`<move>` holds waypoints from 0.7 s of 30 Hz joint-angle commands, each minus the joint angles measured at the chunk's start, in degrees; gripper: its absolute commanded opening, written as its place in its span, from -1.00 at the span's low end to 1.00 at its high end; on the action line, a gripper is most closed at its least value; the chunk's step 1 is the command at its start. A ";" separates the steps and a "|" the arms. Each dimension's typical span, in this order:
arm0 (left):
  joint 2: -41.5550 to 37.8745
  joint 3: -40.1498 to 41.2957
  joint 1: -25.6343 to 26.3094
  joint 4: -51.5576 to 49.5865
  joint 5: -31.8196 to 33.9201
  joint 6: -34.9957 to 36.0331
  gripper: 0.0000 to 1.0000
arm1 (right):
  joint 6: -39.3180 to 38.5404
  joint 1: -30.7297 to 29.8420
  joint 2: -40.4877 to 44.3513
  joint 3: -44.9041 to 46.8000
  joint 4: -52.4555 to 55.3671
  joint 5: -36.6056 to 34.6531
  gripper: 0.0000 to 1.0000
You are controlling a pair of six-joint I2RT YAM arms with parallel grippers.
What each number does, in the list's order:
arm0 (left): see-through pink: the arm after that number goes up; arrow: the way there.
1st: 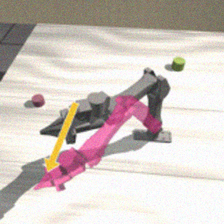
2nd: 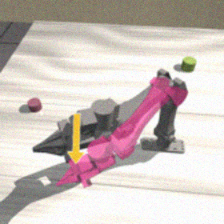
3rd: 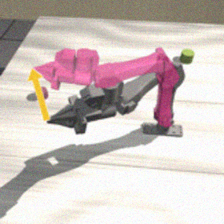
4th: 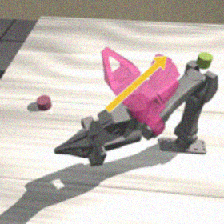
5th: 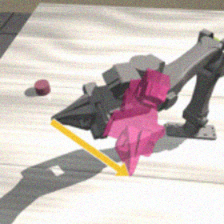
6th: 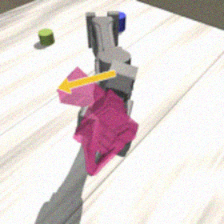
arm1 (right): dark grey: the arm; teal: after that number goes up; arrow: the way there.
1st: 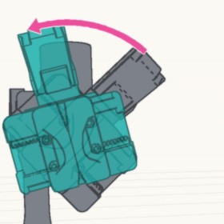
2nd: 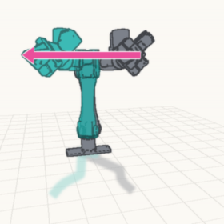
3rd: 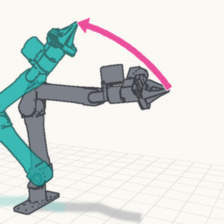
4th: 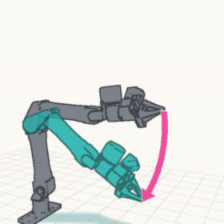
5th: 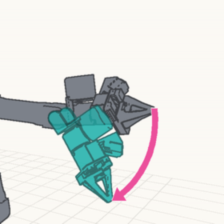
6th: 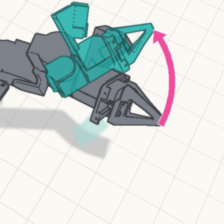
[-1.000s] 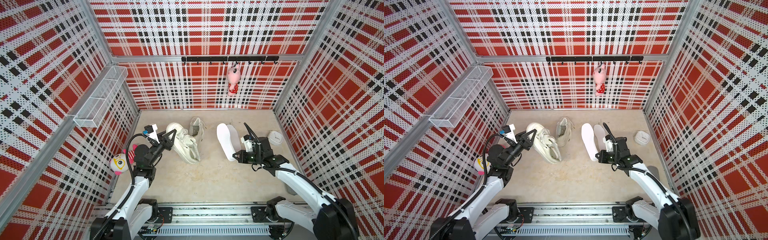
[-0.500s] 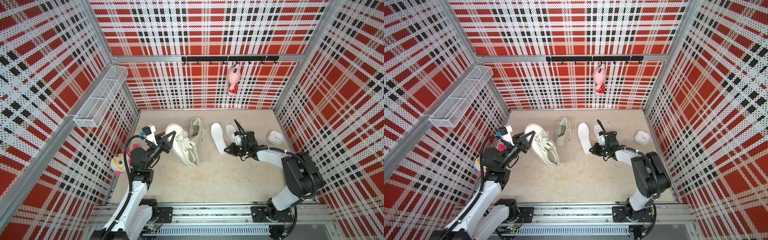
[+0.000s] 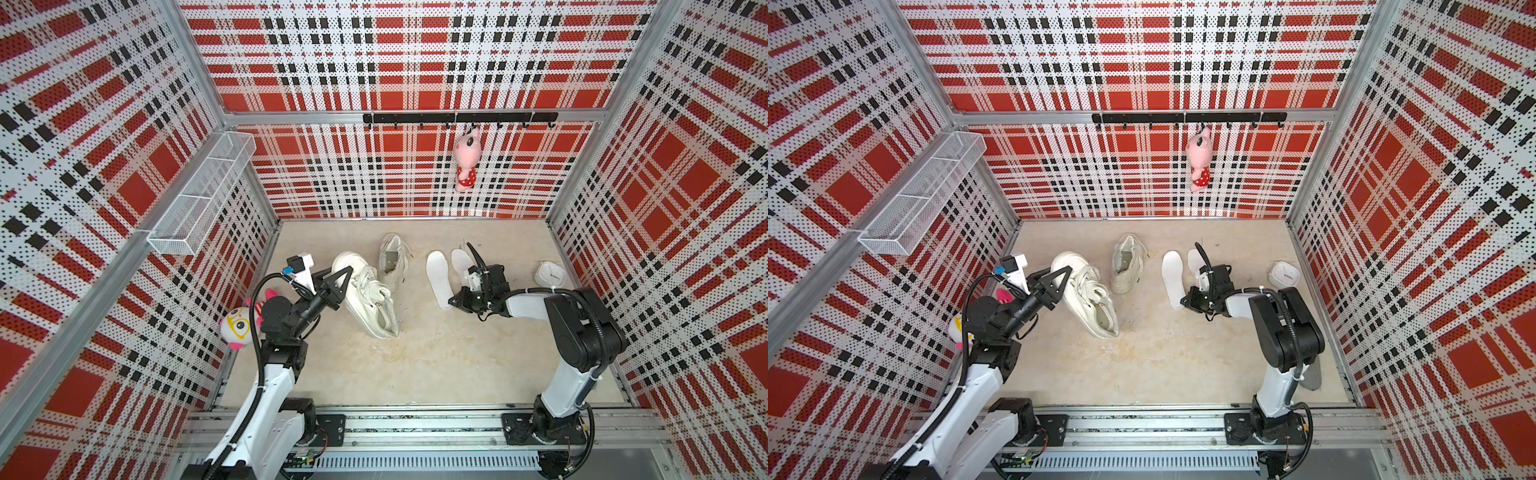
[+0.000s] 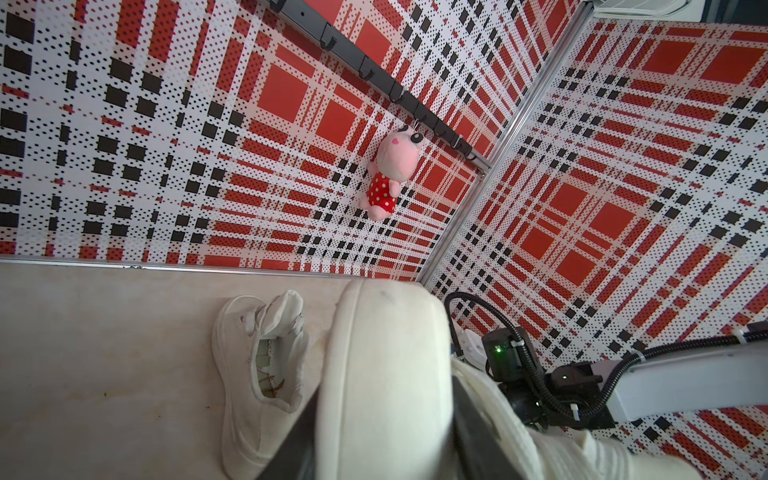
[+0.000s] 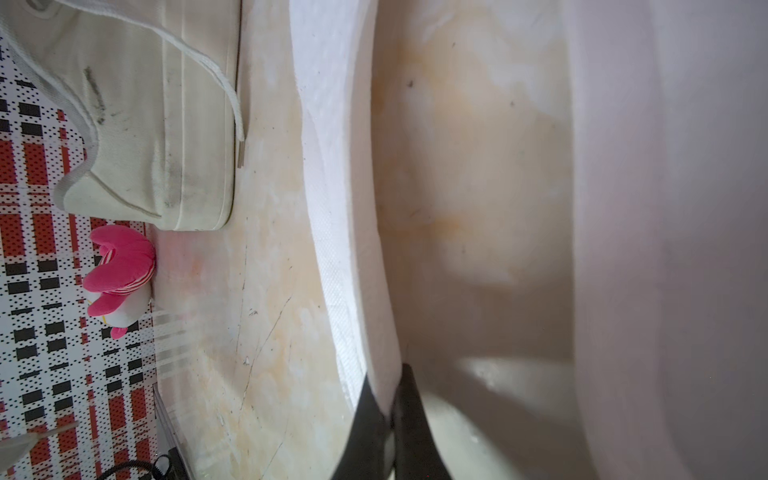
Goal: Remove the insole from the shoe
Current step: Place the insole at the center of the board.
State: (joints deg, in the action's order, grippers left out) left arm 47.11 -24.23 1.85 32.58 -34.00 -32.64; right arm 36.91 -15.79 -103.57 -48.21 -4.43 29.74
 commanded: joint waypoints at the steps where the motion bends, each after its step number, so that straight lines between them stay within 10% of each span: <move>1: -1.57 -0.17 -0.57 1.61 -0.76 0.38 -0.76 | -1.12 0.94 -1.62 -1.28 -0.56 -1.52 -0.95; 11: -1.78 2.35 2.81 -2.34 -2.07 -0.70 -0.76 | -3.68 1.03 5.39 -0.69 4.31 -6.35 -0.23; 21: 4.57 1.51 22.24 -11.02 4.86 2.48 -0.74 | -4.83 1.04 27.76 4.73 12.16 -12.66 0.03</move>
State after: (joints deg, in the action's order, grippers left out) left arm 49.98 -21.45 20.47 21.61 -31.11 -30.59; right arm 33.15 -15.07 -81.34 -44.91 4.45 20.36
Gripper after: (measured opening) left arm 0.394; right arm 0.509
